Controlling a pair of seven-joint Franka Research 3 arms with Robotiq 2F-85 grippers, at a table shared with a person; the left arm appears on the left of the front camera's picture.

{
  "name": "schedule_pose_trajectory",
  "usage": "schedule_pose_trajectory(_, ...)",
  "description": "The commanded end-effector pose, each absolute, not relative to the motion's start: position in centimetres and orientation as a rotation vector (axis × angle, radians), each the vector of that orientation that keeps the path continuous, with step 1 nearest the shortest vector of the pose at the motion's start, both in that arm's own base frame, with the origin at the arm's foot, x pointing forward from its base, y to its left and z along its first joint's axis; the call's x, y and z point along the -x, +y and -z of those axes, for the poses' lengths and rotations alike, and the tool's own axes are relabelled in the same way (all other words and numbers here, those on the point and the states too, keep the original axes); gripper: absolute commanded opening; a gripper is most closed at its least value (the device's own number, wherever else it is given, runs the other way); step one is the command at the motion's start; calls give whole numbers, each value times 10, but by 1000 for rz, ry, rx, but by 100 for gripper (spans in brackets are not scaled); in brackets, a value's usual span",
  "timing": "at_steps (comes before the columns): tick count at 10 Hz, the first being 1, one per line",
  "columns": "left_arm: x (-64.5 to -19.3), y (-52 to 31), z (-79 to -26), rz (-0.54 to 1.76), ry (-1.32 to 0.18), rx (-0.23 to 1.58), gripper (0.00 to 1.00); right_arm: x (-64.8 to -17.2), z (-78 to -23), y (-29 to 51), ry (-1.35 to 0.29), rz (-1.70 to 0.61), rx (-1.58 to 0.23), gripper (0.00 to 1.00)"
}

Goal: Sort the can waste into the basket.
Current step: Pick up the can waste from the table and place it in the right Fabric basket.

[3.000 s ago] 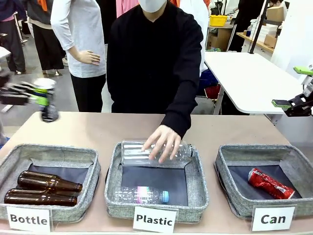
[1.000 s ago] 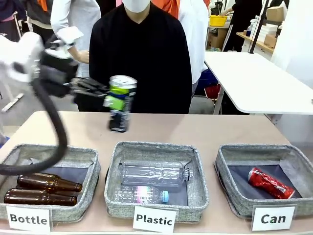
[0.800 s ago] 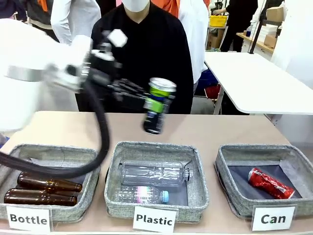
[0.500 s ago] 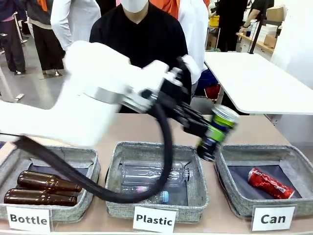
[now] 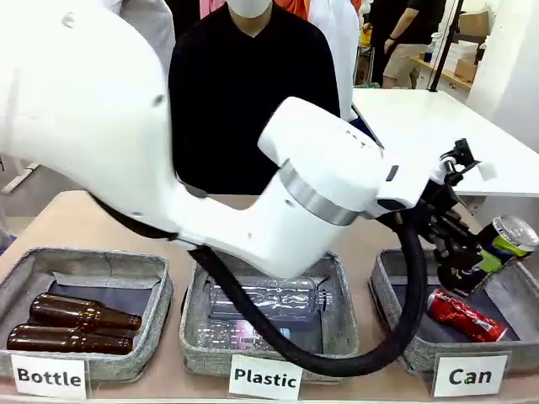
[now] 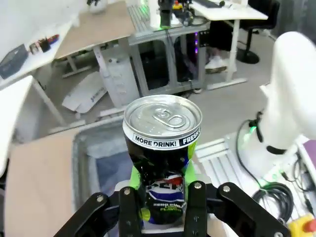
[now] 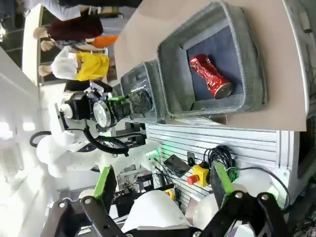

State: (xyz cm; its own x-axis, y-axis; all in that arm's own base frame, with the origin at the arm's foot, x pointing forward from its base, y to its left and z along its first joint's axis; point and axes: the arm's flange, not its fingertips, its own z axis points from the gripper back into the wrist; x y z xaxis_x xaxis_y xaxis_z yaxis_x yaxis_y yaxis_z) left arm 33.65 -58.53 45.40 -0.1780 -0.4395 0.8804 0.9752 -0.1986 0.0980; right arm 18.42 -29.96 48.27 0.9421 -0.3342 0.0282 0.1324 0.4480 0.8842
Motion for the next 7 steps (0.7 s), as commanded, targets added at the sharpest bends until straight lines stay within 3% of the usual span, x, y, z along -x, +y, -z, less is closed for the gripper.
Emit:
schedule_pose_trajectory(1, -360, -604, -442, 1632, -911, 904, 37, -203, -500, -289, -180, 257, -1036, 100)
schedule_pose_trajectory(2, -373, -602, -442, 1647, -870, 937, 37, -203, -500, -289, -180, 257, -1036, 100)
schedule_pose_trajectory(4, -347, -595, -447, 1626, -890, 891, 37, -203, -500, -289, -180, 257, -1036, 100)
schedule_pose_trajectory(6, -365, -598, -433, 1652, -874, 895, 37, -203, -500, -289, -180, 257, -1036, 100)
schedule_pose_trajectory(7, -364, -598, -432, 1663, -871, 887, 96, -203, -500, -289, -180, 257, -1036, 100)
